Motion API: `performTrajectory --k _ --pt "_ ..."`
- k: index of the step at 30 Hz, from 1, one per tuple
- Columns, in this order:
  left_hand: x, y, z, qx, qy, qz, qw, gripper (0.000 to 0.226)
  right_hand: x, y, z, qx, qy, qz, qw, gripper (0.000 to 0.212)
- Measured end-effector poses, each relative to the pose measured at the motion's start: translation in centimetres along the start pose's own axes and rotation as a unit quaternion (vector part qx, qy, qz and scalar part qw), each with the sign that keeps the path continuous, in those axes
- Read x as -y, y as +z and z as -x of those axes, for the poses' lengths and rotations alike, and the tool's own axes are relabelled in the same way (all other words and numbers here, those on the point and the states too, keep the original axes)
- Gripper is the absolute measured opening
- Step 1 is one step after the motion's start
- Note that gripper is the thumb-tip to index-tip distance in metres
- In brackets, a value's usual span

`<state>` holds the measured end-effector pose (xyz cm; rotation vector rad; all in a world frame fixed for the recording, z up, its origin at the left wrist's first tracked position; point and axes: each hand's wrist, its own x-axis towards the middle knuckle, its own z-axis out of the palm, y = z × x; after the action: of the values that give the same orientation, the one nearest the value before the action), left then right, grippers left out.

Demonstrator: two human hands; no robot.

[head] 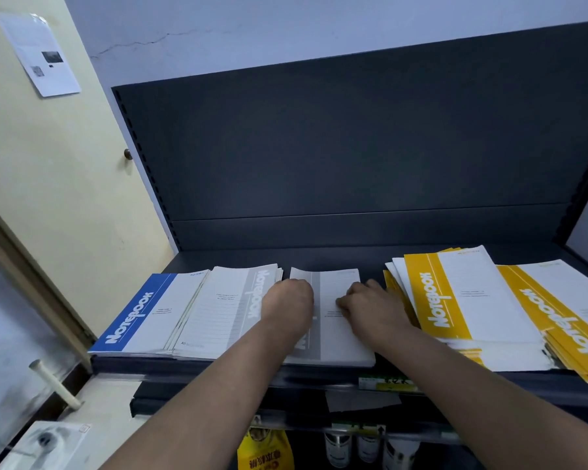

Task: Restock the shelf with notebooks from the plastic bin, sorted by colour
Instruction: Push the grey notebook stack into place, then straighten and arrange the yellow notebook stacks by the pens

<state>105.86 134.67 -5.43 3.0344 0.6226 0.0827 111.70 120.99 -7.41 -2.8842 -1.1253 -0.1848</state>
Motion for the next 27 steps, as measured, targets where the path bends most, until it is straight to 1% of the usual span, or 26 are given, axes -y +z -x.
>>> performTrajectory --k 3,6,7,10,13,15,18,22,27 --pt "-0.2 -0.2 0.1 0.001 0.009 -0.004 1.000 0.032 -0.3 -0.4 0.2 -0.013 -0.009 -0.003 1.000 0.034" --pt "-0.5 -1.1 -0.3 -0.006 0.016 0.073 0.997 0.032 -1.8 -1.6 1.0 -0.058 0.012 -0.008 0.998 0.038" --pt "-1.0 -1.3 -0.4 -0.010 0.030 0.099 0.995 0.032 -2.7 -2.0 1.5 -0.066 0.027 -0.004 0.997 0.037" --pt "-3.1 -1.9 -0.6 -0.011 0.066 0.158 0.985 0.029 -5.6 -2.9 3.0 -0.055 0.079 -0.006 0.995 0.037" --pt "-5.8 -1.8 -0.8 0.017 0.107 0.202 0.973 0.024 -8.5 -3.8 5.0 -0.029 0.143 -0.009 0.989 0.039" --pt "-7.6 -1.5 -1.0 0.034 0.120 0.223 0.967 0.022 -10.2 -4.0 6.3 -0.014 0.174 -0.006 0.985 0.039" --pt "-9.6 -1.0 -1.3 0.048 0.105 0.238 0.964 0.019 -12.2 -4.0 7.8 -0.008 0.209 -0.011 0.978 0.037" --pt "-11.6 -0.6 -1.5 0.073 0.060 0.276 0.957 0.015 -13.8 -3.8 8.4 0.010 0.246 -0.038 0.968 0.047" --pt "-13.5 0.0 -2.2 0.116 0.013 0.345 0.931 0.016 -14.9 -3.6 8.5 0.035 0.244 -0.097 0.964 0.045"
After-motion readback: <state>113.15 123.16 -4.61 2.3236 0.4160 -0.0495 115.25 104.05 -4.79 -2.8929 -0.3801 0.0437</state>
